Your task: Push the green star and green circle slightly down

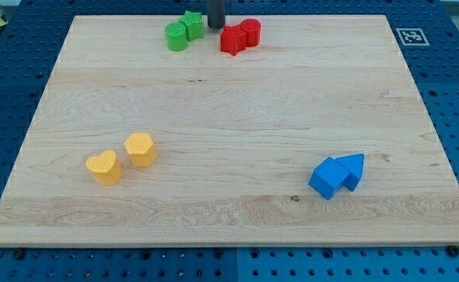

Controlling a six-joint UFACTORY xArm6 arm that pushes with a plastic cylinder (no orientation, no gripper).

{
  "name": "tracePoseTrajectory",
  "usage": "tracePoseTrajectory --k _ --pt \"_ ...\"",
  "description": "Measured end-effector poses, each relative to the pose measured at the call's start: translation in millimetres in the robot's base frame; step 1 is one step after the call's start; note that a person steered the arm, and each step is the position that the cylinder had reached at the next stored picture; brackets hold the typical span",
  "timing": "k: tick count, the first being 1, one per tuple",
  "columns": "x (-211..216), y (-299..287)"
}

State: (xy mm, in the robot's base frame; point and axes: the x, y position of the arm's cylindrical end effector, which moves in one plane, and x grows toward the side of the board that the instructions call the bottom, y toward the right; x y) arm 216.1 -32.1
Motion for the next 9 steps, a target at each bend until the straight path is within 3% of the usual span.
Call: tracePoseTrajectory --k 8,9 --pt "30.7 -61.5" --pt "49.8 -49.7"
